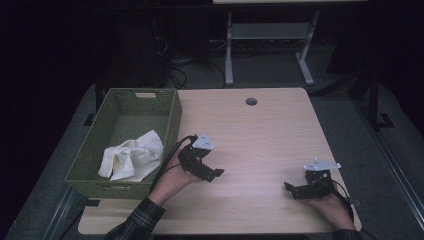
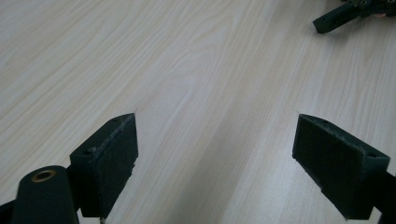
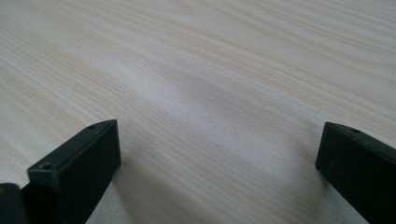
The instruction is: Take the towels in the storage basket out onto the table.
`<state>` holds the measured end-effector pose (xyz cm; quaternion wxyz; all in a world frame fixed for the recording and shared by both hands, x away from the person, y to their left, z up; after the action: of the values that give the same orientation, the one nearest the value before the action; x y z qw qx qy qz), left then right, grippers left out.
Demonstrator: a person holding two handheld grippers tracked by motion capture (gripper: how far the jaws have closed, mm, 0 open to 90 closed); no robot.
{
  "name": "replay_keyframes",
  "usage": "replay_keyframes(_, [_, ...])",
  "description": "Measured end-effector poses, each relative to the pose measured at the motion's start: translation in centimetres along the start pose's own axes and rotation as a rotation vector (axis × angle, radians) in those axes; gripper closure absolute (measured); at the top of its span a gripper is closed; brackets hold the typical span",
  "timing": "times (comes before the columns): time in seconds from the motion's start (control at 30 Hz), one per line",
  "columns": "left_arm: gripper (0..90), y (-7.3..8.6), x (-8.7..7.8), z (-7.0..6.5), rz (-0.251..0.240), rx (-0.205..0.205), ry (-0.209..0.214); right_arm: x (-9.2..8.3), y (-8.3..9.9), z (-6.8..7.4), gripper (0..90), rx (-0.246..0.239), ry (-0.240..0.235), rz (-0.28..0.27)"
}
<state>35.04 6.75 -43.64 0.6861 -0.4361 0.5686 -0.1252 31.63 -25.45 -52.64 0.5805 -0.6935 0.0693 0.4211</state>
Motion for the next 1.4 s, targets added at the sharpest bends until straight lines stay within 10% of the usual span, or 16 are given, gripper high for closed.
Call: replay_keyframes(1.4, [14.7, -1.9, -5.6, 3.1, -0.047, -0.027, 0.01, 0.0, 0.0, 0.0, 0.0, 0.0, -0.002, 0.0])
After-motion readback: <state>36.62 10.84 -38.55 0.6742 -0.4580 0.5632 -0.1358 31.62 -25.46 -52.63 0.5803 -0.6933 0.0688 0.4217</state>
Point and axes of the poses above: each handheld gripper's, and its own axes: x roughly forward along the jaws, y roughly out of its underside, z roughly to its left, the point moved 6 cm from there along x, roughly forward along the jaws, and after that the axes turned 4 degrees about -z, right-handed, at the moved point
